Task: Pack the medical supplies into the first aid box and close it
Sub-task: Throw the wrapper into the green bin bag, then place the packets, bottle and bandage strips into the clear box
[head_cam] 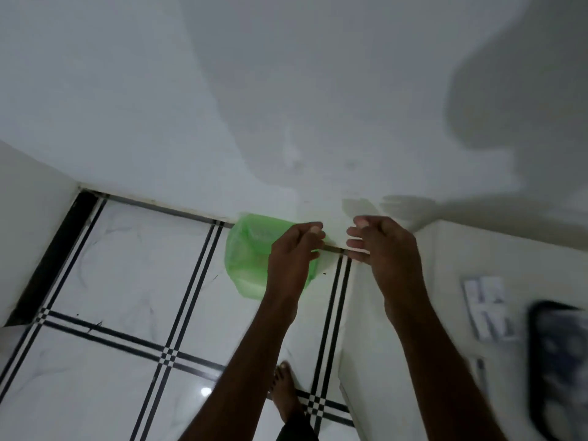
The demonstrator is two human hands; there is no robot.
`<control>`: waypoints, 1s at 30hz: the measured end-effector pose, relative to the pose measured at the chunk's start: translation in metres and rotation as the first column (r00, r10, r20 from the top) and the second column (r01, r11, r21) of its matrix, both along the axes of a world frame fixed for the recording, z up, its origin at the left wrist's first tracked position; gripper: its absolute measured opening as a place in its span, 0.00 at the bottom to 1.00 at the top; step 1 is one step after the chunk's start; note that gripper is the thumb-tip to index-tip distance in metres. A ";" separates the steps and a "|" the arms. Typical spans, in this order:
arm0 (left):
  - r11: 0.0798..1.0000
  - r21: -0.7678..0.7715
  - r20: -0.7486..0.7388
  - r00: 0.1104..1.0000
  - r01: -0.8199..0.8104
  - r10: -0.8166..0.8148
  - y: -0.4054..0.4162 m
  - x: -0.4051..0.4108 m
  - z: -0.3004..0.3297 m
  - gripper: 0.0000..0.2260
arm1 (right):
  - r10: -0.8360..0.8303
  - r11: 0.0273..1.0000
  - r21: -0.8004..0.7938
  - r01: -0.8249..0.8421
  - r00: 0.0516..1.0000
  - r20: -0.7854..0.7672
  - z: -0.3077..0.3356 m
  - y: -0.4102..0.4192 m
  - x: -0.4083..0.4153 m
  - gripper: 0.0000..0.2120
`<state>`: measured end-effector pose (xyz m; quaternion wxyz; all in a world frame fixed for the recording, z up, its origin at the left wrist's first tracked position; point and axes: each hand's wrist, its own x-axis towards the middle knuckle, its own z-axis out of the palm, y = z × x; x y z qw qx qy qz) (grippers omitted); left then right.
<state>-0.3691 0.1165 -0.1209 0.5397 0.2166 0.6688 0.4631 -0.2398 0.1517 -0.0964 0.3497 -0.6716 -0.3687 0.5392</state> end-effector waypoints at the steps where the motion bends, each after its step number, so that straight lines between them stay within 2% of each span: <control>1: 1.000 0.025 0.033 0.999 0.001 -0.002 -0.003 0.019 0.021 0.10 | 0.008 0.999 0.041 -0.008 1.000 0.013 0.023 -0.006 0.017 0.06; 4: 0.993 0.111 0.107 0.993 0.037 -0.049 -0.023 0.089 0.078 0.12 | 0.036 0.988 0.148 -0.040 0.999 0.033 0.089 -0.033 0.084 0.07; 7: 0.987 0.147 0.144 0.986 0.064 -0.085 -0.049 0.159 0.115 0.13 | 0.056 0.973 0.215 -0.080 0.992 0.116 0.130 -0.065 0.157 0.10; 11: 0.980 0.154 0.209 0.965 0.127 -0.158 -0.080 0.226 0.130 0.14 | 0.042 0.971 0.223 -0.088 0.978 0.203 0.146 -0.096 0.233 0.11; 16: 0.965 0.127 0.176 0.952 0.231 -0.251 -0.120 0.302 0.130 0.13 | 0.033 0.971 0.215 -0.108 0.945 0.326 0.140 -0.144 0.323 0.12; 18: 0.955 0.118 0.118 0.951 0.273 -0.287 -0.133 0.320 0.125 0.12 | 0.008 0.968 0.228 -0.106 0.919 0.394 0.127 -0.167 0.347 0.09; 20: 0.944 0.133 0.014 0.951 0.303 -0.308 -0.149 0.331 0.119 0.11 | -0.076 0.954 0.285 -0.089 0.850 0.521 0.112 -0.192 0.363 0.06; 22: 0.921 0.177 -0.120 0.937 0.347 -0.329 -0.168 0.338 0.112 0.11 | -0.138 0.953 0.296 -0.069 0.770 0.623 0.091 -0.217 0.369 0.07; 25: 0.899 0.172 -0.299 0.891 0.403 -0.343 -0.196 0.341 0.095 0.10 | -0.112 0.971 0.225 -0.085 0.667 0.737 0.047 -0.251 0.361 0.17; 28: 0.901 0.139 -0.403 0.855 0.411 -0.327 -0.214 0.337 0.078 0.08 | -0.025 0.983 0.130 -0.126 0.615 0.788 0.012 -0.270 0.346 0.28; 30: 0.884 0.111 -0.510 0.789 0.455 -0.342 -0.220 0.331 0.065 0.07 | 0.024 0.985 0.077 -0.156 0.560 0.828 -0.005 -0.275 0.337 0.34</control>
